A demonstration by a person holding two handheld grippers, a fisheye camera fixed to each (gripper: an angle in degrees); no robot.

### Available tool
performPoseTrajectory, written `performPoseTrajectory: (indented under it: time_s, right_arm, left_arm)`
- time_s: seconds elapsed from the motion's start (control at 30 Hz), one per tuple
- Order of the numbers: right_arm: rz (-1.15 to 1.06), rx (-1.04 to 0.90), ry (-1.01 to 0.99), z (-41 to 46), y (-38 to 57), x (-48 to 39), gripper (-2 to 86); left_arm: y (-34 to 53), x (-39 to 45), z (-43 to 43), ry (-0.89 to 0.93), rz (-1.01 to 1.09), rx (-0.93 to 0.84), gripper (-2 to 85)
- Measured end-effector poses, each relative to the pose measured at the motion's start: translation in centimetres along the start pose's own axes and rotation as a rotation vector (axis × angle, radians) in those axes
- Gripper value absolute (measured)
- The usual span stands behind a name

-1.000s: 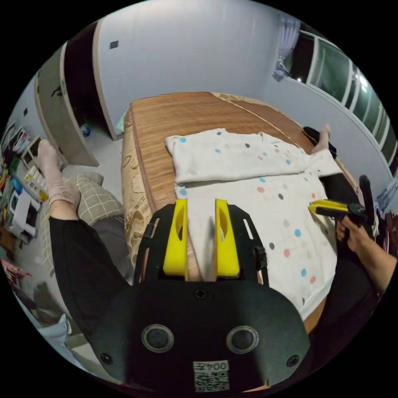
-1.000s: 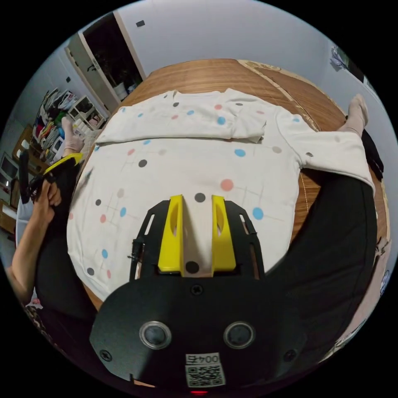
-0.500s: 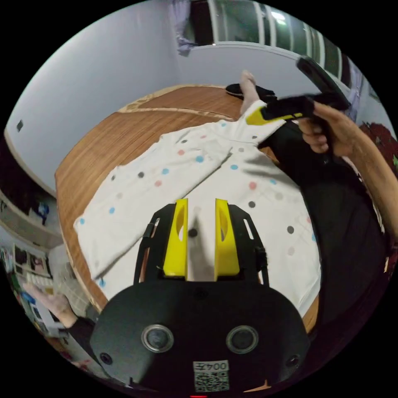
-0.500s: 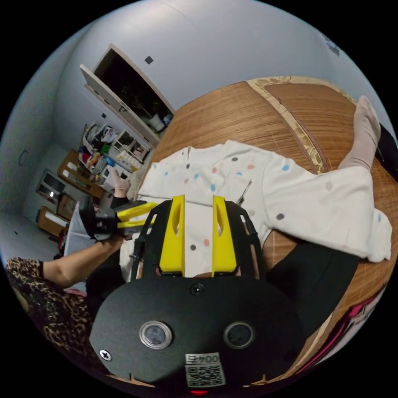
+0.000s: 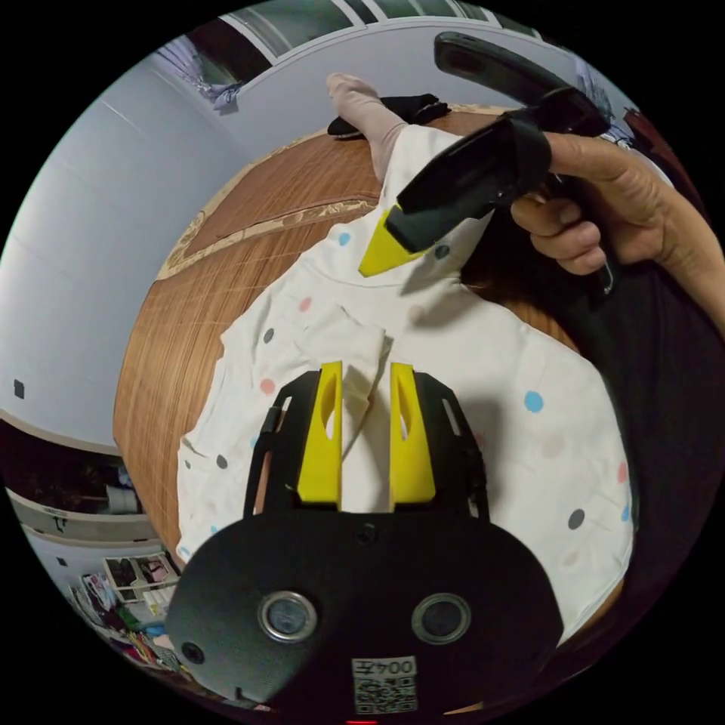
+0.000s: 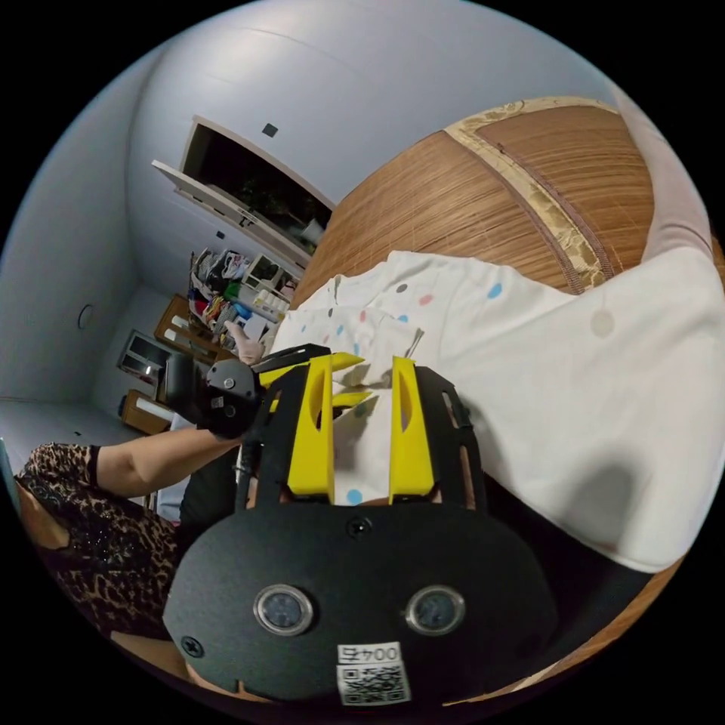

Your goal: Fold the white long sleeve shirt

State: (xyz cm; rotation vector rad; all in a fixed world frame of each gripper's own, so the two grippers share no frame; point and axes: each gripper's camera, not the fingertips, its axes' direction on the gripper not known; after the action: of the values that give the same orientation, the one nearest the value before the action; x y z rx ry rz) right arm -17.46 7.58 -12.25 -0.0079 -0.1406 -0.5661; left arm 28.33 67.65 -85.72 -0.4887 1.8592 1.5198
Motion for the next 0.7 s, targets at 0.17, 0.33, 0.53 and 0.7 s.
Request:
performPoseTrajectory:
  time_s: [0.17,0.33,0.53,0.7]
  right_arm:
    - [0.006,-0.025,-0.012,-0.2,-0.5,1.2,11.2]
    - [-0.065,-0.049,0.038,0.3,-1.0,0.8,11.4]
    - [-0.201,-0.116,0.198,2.5,-2.2,-0.5,11.9]
    - [-0.255,-0.157,0.23,4.6,-3.3,-0.7,11.3]
  left_arm:
    - [-1.2,-4.0,1.9,0.092,-0.134,0.009,2.3]
    - [-0.8,-9.9,4.5,0.404,-0.347,0.069,1.1]
    - [-0.4,-13.9,7.5,0.544,-0.448,0.116,0.9]
    - [-1.2,-15.3,9.6,0.543,-0.413,0.111,1.1]
